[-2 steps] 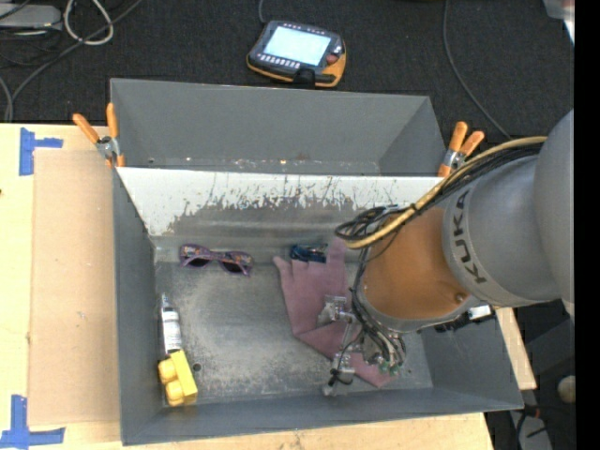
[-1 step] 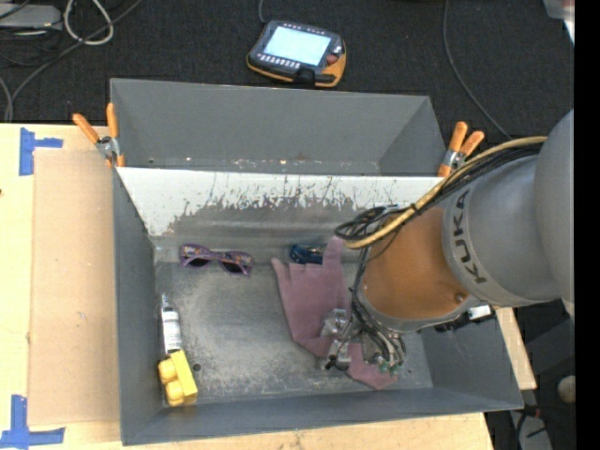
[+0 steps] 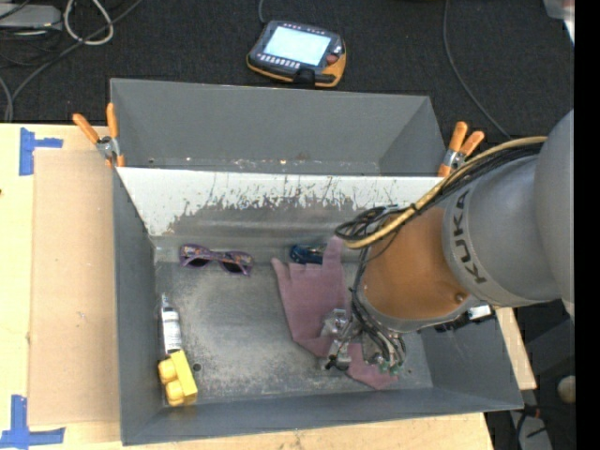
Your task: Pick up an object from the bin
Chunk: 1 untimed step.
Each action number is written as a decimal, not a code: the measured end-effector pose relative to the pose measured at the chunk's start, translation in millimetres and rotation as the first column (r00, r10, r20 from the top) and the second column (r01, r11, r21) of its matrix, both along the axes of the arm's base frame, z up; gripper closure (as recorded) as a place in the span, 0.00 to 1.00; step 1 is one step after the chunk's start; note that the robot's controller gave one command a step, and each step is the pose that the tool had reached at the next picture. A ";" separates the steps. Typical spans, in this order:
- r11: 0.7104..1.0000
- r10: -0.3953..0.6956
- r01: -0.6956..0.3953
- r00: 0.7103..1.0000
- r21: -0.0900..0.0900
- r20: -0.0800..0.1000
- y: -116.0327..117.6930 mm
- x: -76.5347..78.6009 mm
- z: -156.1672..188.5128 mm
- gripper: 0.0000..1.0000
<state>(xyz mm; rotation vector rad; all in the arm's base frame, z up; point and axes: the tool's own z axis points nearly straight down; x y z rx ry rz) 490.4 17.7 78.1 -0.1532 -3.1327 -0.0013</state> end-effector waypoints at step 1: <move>1.000 0.007 -0.007 1.000 0.000 0.001 -3.1 -11.3 34.3 1.00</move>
Offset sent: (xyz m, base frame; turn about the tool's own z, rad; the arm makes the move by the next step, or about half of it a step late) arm -0.0118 0.0001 0.0986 0.0134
